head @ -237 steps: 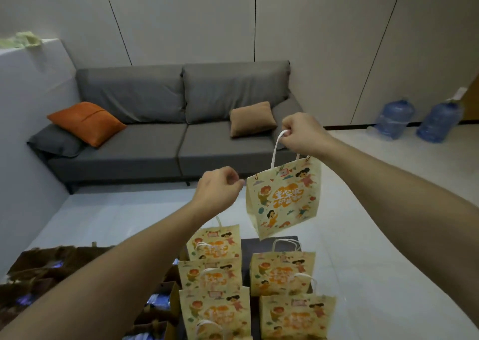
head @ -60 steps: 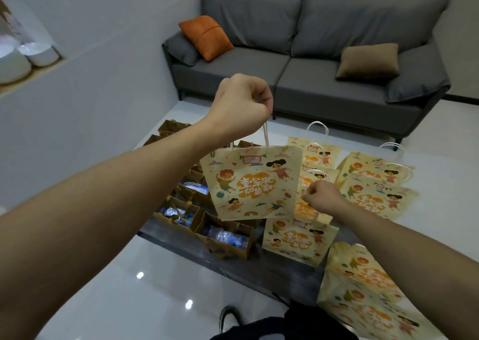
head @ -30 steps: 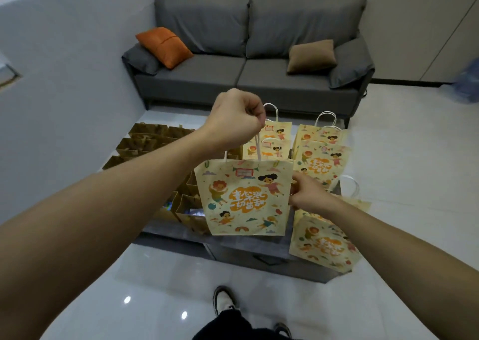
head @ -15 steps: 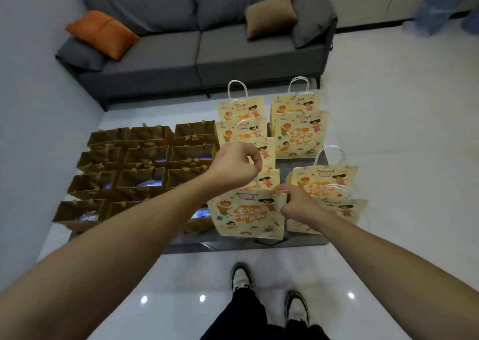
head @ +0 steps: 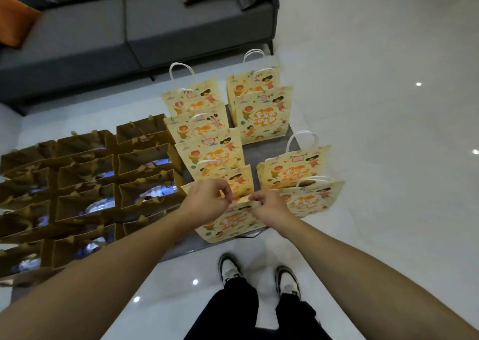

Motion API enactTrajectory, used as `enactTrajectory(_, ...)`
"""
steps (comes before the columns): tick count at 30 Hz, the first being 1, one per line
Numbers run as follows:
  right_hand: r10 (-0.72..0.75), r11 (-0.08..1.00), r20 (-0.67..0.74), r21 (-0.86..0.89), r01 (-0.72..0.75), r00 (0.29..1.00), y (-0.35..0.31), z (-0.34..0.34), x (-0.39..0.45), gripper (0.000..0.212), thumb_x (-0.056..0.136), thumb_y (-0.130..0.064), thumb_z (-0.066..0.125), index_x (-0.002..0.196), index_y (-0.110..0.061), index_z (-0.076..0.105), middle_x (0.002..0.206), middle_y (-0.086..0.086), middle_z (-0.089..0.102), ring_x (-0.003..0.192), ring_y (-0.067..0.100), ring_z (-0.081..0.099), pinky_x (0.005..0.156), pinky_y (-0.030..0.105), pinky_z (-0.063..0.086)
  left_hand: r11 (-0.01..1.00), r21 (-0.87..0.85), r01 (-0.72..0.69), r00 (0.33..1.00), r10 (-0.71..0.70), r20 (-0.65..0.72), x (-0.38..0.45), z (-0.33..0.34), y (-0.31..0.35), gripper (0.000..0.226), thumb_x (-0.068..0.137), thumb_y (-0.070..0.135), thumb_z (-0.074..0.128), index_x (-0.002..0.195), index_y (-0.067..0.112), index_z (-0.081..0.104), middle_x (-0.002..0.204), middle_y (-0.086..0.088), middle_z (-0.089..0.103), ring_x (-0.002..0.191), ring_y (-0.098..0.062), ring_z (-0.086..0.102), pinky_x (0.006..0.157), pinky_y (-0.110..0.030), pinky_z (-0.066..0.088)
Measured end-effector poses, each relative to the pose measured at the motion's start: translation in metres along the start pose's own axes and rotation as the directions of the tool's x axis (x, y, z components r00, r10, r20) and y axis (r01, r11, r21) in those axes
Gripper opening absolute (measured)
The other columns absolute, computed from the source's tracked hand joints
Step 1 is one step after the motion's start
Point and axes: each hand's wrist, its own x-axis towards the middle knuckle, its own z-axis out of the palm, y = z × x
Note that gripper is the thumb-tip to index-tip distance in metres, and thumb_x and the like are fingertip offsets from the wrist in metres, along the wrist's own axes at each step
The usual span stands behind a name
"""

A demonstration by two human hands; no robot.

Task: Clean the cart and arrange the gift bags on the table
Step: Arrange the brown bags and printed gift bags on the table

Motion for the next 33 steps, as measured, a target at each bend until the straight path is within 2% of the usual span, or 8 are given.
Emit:
enactTrajectory(3,0.021,0.998,-0.023,0.062,-0.019,1.0,0.01,0.002,-0.002,0.035,0.08,-0.009,0.068,0.11,-0.027,0.073,0.116,0.0,0.068,0.103,0.019,0.064,0.085,0.032,0.056,1.0,0.005,-0.008,1.0,0.008,0.001,0.004,0.005,-0.001,0.022,0.086,0.012,0.064,0.072,0.029,0.064,0.085,0.01,0.064,0.086,-0.013,0.058,0.072,-0.031,0.05)
enactTrajectory(8,0.018,0.993,-0.069,0.12,-0.009,0.997,0.01,0.001,0.001,0.029,0.082,-0.012,0.073,0.104,-0.03,0.074,0.083,-0.005,0.067,0.068,0.014,0.058,0.059,0.026,0.047,1.0,-0.013,-0.011,1.0,0.011,-0.011,0.013,-0.001,0.005,0.027,0.082,0.004,0.059,0.071,0.029,0.065,0.068,0.003,0.065,0.066,-0.019,0.063,0.051,-0.027,0.046)
enactTrajectory(15,-0.022,0.988,-0.085,0.15,0.035,0.996,0.009,0.005,0.002,0.027,0.083,-0.014,0.076,0.108,-0.025,0.075,0.108,-0.004,0.073,0.098,0.014,0.068,0.091,0.037,0.058,1.0,0.014,-0.019,1.0,0.02,-0.004,0.016,-0.002,0.005,0.027,0.084,0.005,0.06,0.073,0.029,0.065,0.065,0.003,0.064,0.065,-0.02,0.064,0.048,-0.023,0.041)
enactTrajectory(20,-0.004,0.995,-0.075,0.095,0.012,0.997,0.013,0.003,-0.004,0.033,0.086,-0.015,0.074,0.118,-0.019,0.07,0.12,0.0,0.068,0.105,0.016,0.063,0.088,0.03,0.055,0.996,0.079,-0.043,0.999,0.04,0.037,0.02,0.003,0.005,0.016,0.087,0.019,0.07,0.081,0.031,0.062,0.081,0.009,0.062,0.078,-0.012,0.06,0.056,-0.026,0.041)
enactTrajectory(25,0.019,0.997,-0.084,0.073,-0.013,0.996,-0.004,-0.015,-0.014,0.044,0.087,-0.017,0.075,0.129,-0.019,0.064,0.116,-0.002,0.064,0.109,0.017,0.06,0.09,0.03,0.052,0.975,0.209,-0.078,0.994,0.059,0.096,0.033,-0.002,0.005,0.036,0.089,0.029,0.07,0.123,0.033,0.058,0.114,0.002,0.062,0.104,-0.02,0.06,0.085,-0.037,0.053)
enactTrajectory(29,-0.032,0.999,-0.209,0.008,0.034,0.977,-0.027,-0.046,-0.021,0.027,0.089,-0.016,0.07,0.115,-0.02,0.071,0.106,-0.002,0.07,0.101,0.019,0.065,0.093,0.036,0.056,0.933,0.332,-0.141,0.98,0.083,0.183,0.044,-0.009,0.003,0.042,0.092,0.031,0.065,0.133,0.034,0.056,0.121,0.0,0.064,0.108,-0.021,0.06,0.089,-0.037,0.055)
enactTrajectory(31,-0.058,0.998,-0.298,0.001,0.061,0.953,-0.038,-0.06,-0.024,0.022,0.089,-0.015,0.068,0.109,-0.021,0.073,0.102,-0.003,0.071,0.095,0.02,0.067,0.082,0.038,0.06,0.919,0.357,-0.169,0.97,0.092,0.223,0.05,-0.014,0.004,0.043,0.092,0.031,0.065,0.134,0.032,0.057,0.124,0.0,0.063,0.111,-0.021,0.059,0.088,-0.034,0.053)
enactTrajectory(33,-0.118,0.993,-0.375,-0.07,0.099,0.92,-0.048,-0.074,-0.026,0.022,0.089,-0.016,0.066,0.109,-0.021,0.073,0.1,-0.003,0.072,0.094,0.018,0.068,0.072,0.028,0.055,0.905,0.374,-0.204,0.959,0.109,0.26,0.055,-0.018,0.009,0.046,0.091,0.033,0.067,0.136,0.028,0.057,0.128,-0.001,0.061,0.115,-0.022,0.057,0.088,-0.032,0.05)
